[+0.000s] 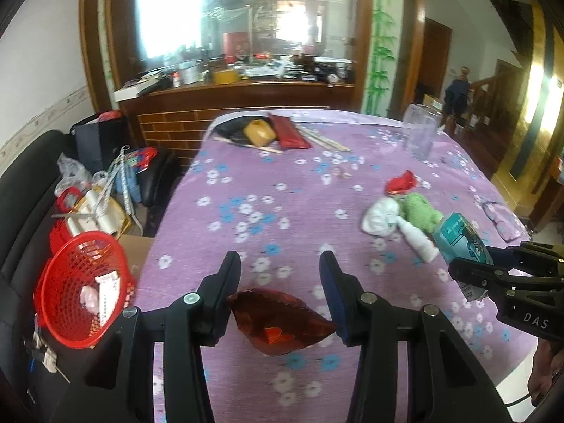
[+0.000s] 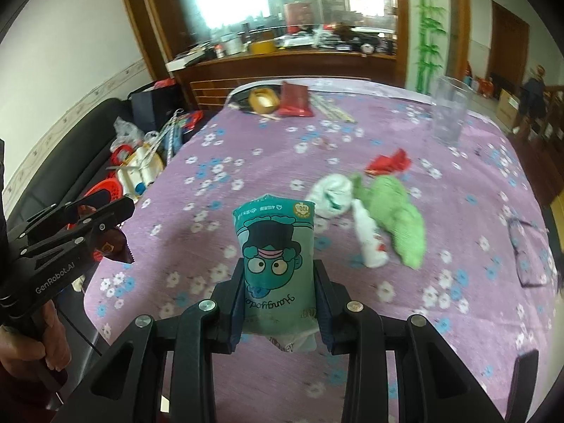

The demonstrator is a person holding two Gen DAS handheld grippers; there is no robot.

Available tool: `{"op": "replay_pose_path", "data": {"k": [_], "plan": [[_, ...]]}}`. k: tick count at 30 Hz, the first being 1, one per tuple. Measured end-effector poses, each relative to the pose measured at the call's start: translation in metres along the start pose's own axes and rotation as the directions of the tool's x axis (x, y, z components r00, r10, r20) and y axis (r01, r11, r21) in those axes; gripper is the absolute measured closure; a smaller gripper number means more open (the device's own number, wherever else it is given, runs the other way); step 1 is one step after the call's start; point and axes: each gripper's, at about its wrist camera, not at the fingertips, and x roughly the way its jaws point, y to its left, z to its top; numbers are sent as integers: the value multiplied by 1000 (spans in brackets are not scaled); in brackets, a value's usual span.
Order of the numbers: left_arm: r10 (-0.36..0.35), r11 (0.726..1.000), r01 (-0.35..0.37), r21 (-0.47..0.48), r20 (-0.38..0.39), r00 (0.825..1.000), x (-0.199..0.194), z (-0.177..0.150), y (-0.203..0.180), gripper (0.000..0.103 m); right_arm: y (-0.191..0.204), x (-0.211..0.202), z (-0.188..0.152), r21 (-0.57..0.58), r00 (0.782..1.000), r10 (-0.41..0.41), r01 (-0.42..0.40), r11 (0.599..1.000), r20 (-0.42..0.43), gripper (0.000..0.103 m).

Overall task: Collect trash
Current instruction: 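Carry the red packet and teal packet over the red wastebasket, then open both tools to drop the packets into the wastebasket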

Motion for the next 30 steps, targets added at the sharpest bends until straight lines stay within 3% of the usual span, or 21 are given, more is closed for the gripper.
{"op": "replay_pose_path", "data": {"k": [16,22,30], "plan": [[96,984,-97,-148,-14,995,3,-8,109,58,102,57,40,-146,995,79,-87,985,-62,66],[155,951,-166,-261,-59,986,4,-27,179,58,154,89,57,-186,982,148,-168,968,-118,65],[221,888,-254,-383,-129,967,9,-56,260,58,243,136,86,-233,943,270,-312,921,-194,64]]}}
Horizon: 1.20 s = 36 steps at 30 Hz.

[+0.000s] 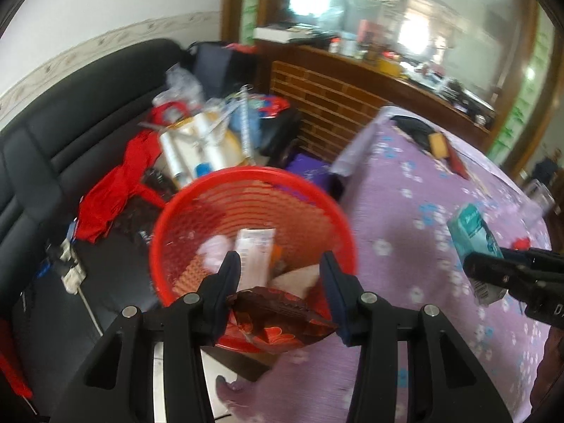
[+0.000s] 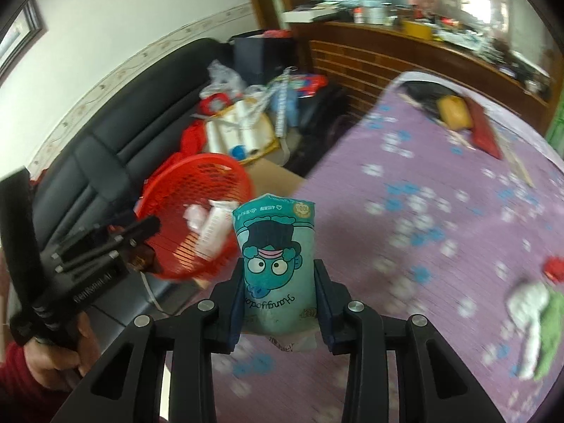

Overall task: Collect trash
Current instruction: 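Open both tools to drop the packets into the wastebasket, then move both tools back over the white cloth and green towel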

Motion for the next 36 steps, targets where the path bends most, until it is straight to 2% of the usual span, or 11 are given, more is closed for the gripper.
{"op": "replay_pose_path", "data": {"k": [6,9,11,13,14,20,23,28,36], "plan": [[24,999,-23,-35,8,1000,10,7,26,58,40,46,33,-34,996,82,-84,996,-39,63],[30,998,-29,-48,12,999,15,11,32,57,53,65,48,-35,994,95,-97,995,-46,56],[24,998,-24,-54,9,1000,18,13,34,54,58,76,57,-36,992,111,-113,993,-53,52],[19,997,-19,-70,8,1000,20,15,36,36,62,82,64,-29,991,126,-127,991,-50,45],[16,997,-15,-79,14,1000,19,16,37,33,63,84,68,-27,991,125,-127,992,-46,43],[11,996,-9,-88,23,1000,14,13,34,32,50,65,72,-4,993,120,-120,993,10,41],[18,998,-16,-64,30,999,6,6,23,32,36,49,62,22,992,126,-126,992,29,41],[-4,1000,4,7,41,999,-11,-10,-12,32,6,23,27,86,993,114,-116,989,29,41],[-81,986,76,149,25,996,-33,-39,-97,32,-63,-26,-49,208,997,73,-77,975,27,41]]}}
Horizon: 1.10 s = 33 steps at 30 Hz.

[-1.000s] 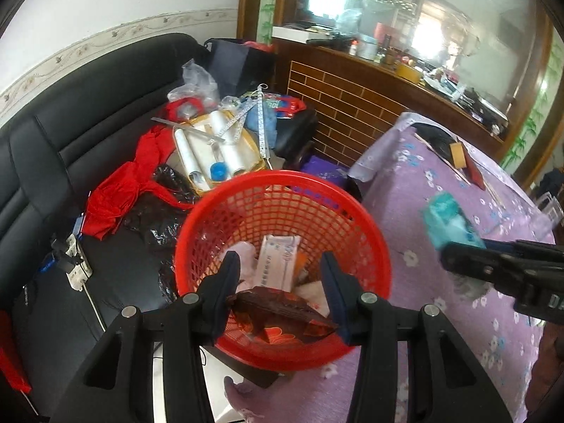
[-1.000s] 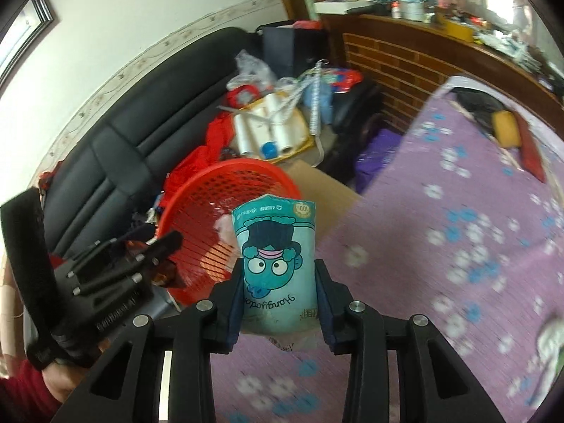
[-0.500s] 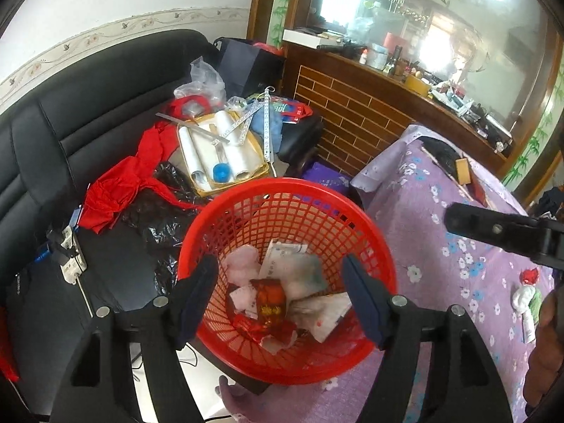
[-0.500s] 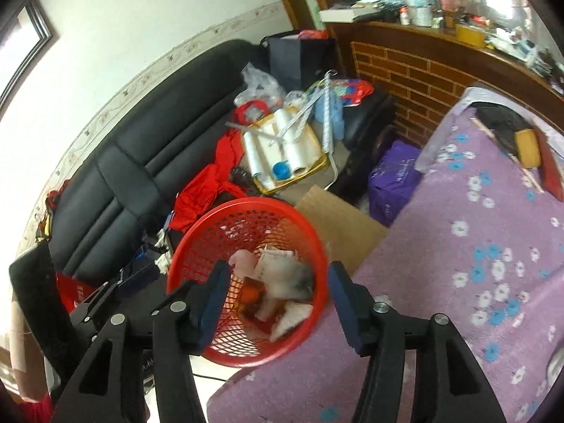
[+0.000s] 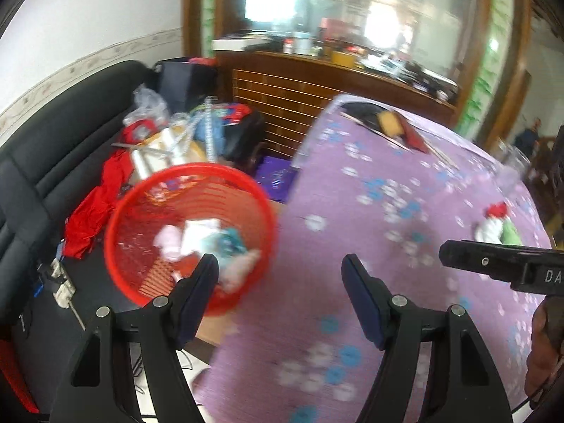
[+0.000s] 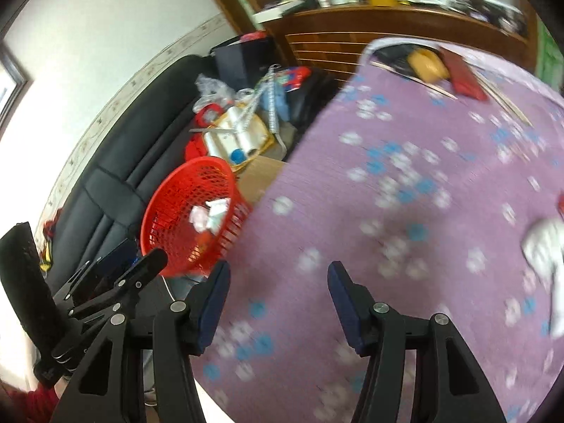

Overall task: Collect trash
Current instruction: 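Move both tools back over the white cloth and green towel, then grasp the green towel with the right tool while the left tool grasps the white cloth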

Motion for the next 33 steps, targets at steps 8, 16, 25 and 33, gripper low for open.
{"op": "replay_pose_path", "data": {"k": [8,16,25,33], "plan": [[-120,981,125,150,-39,992,-9,-18,-100,32,-112,-82,-49,156,987,-149,139,978,60,41],[-227,927,250,279,-113,967,-15,-34,-178,31,-245,-141,-59,230,896,-441,419,878,51,33],[-285,887,328,324,-175,943,-3,-22,-221,23,-303,-112,-28,209,896,-444,430,878,22,28],[-283,862,344,372,-209,936,42,10,-264,22,-323,-87,-29,284,946,-324,312,907,-5,56]]}}
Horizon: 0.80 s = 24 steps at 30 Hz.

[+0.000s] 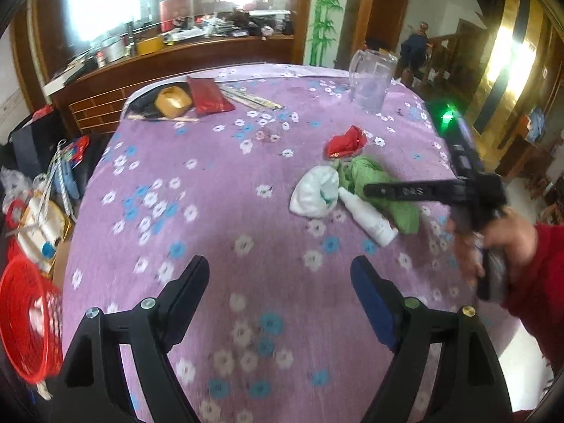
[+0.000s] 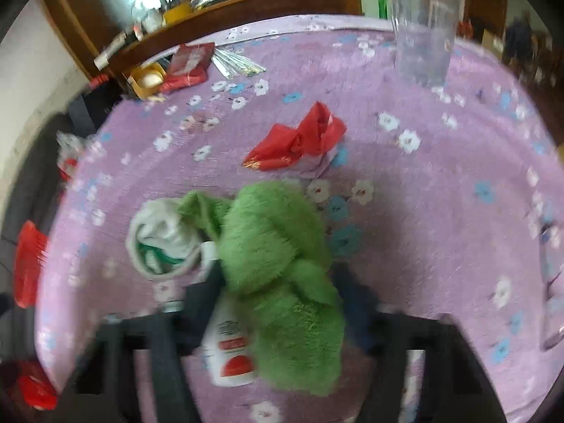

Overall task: Collect trash
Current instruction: 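Grasp the green towel with the right tool while the left tool grasps the white cloth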

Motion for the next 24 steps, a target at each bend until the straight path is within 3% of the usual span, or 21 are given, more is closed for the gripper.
{"op": "replay_pose_path", "data": {"k": [4,9,15,17,19,24], "plan": [[-17,998,18,61,-23,1000,36,23,-14,22,-2,-17,-8,25,1000,18,-19,1000,21,67],[-31,993,38,110,-63,998,83,45,-27,22,-10,-63,-33,49,996,12,-17,999,92,67],[-72,993,82,83,-119,990,131,65,-28,22,-24,-116,-65,107,986,27,-45,993,167,67],[-79,993,90,79,-136,988,143,68,-29,31,-26,-126,-73,122,984,29,-51,991,176,67],[-92,992,106,74,-168,981,156,68,-31,51,-27,-135,-82,134,982,36,-61,989,184,67],[-102,993,109,41,-158,982,157,62,-32,65,-24,-151,-96,135,979,32,-60,989,200,67]]}}
